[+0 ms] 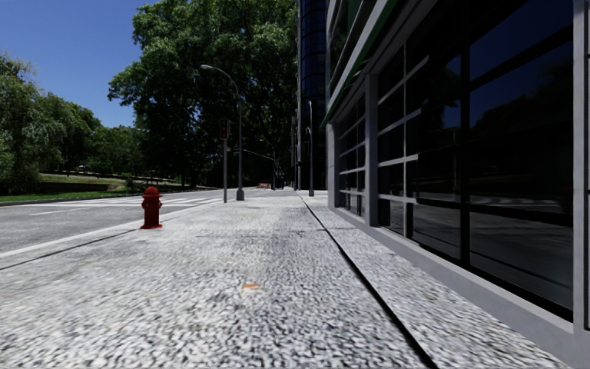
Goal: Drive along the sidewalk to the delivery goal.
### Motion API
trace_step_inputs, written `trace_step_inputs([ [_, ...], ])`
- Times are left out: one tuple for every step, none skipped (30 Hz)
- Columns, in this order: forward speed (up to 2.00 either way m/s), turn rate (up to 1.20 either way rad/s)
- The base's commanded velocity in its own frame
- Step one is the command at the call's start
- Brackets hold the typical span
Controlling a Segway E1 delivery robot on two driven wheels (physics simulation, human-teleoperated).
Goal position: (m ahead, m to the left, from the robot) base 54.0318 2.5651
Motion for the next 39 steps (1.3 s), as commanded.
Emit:
trace_step_inputs([
  [2.0, 0.0],
  [2.0, 0.0],
  [2.0, 0.0],
  [2.0, 0.0],
  [2.0, 0.0],
  [2.0, 0.0],
  [2.0, 0.0],
  [2.0, 0.0],
  [2.0, 0.0],
  [2.0, 0.0],
  [2.0, 0.0],
  [2.0, 0.0],
  [2.0, 0.0],
  [2.0, 0.0],
  [2.0, 0.0],
  [2.0, 0.0],
  [2.0, 0.0],
  [2.0, 0.0],
  [2.0, 0.0],
  [2.0, 0.0],
  [2.0, 0.0],
  [2.0, 0.0],
  [2.0, 0.0],
  [2.0, 0.0],
  [2.0, 0.0],
  [2.0, 0.0],
  [2.0, 0.0],
  [2.0, 0.0],
  [2.0, 0.0],
  [2.0, 0.0],
  [2.0, 0.0],
  [2.0, 0.0],
  [2.0, 0.0],
  [2.0, 0.0],
  [2.0, 0.0],
  [2.0, 0.0],
  [2.0, 0.0],
  [2.0, 0.0],
  [2.0, 0.0],
])
